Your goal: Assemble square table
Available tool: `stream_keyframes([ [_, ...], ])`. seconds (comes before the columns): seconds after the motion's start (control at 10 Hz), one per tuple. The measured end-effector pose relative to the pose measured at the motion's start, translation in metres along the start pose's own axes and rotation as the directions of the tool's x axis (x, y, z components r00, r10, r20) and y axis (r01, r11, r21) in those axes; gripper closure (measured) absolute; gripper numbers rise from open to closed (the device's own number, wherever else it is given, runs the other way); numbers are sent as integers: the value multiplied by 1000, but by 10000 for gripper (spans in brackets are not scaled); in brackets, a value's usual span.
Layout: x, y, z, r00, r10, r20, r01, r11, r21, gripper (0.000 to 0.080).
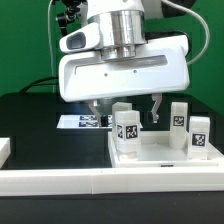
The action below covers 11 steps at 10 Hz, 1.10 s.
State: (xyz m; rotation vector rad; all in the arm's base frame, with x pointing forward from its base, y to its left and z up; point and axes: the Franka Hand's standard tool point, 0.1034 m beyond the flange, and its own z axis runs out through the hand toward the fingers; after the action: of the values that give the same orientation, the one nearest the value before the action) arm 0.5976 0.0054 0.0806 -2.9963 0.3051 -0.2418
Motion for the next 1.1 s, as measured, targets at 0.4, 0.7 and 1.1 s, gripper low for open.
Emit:
stream_keyframes([
  [0.4, 1, 2, -1, 968, -251, 1, 251, 968, -12, 150],
  [0.7, 2, -1, -1, 937, -348, 2, 348, 937, -18, 150],
  [1.1, 3, 1, -1, 939, -345, 3, 345, 938, -18, 429],
])
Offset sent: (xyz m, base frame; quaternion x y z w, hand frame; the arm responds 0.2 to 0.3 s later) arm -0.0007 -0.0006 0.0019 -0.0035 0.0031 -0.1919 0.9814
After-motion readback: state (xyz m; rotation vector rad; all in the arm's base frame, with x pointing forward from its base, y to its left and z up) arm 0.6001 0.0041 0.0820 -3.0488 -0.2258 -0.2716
